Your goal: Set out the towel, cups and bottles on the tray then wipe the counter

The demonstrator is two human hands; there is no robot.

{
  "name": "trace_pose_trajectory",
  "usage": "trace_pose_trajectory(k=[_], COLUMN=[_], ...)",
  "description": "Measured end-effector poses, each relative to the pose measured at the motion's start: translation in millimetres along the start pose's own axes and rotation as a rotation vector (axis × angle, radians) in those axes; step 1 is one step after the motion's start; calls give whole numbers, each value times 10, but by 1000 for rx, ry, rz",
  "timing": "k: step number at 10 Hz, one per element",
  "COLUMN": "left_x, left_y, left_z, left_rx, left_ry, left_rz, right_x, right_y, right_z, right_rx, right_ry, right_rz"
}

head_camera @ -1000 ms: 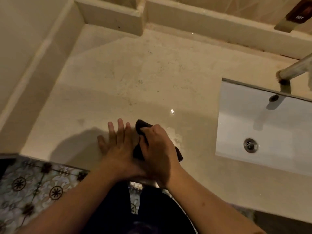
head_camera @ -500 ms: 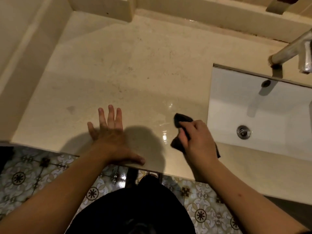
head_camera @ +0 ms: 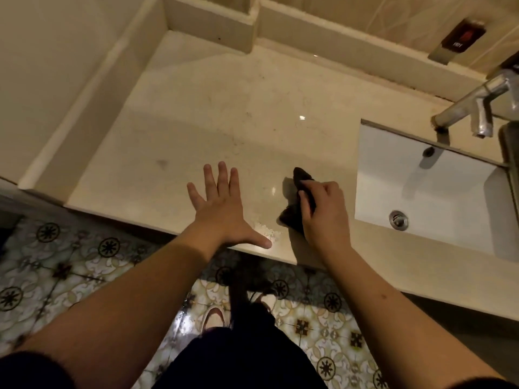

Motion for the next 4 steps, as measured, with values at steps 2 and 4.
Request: trace_pose_trajectory(k=[2, 4], left_x=[-4, -4], left_y=[-12, 39], left_z=[11, 109], left_rx=[-34, -48], left_ry=[33, 69], left_rz=[-16, -67], right_x=[184, 12], right_y=[-5, 143], right_z=[158, 169], right_rx=[-7, -74], right_ry=[-190, -385], right_rz=[119, -11])
Point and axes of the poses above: each hand's wrist, its own z-axis away from the middle knuckle, its own x-axis out of the palm, y = z × x, the point moved 3 cm from there along -z, towards the middle knuckle, and after that the axes turned 2 degrees about x, right-handed, at the moved point
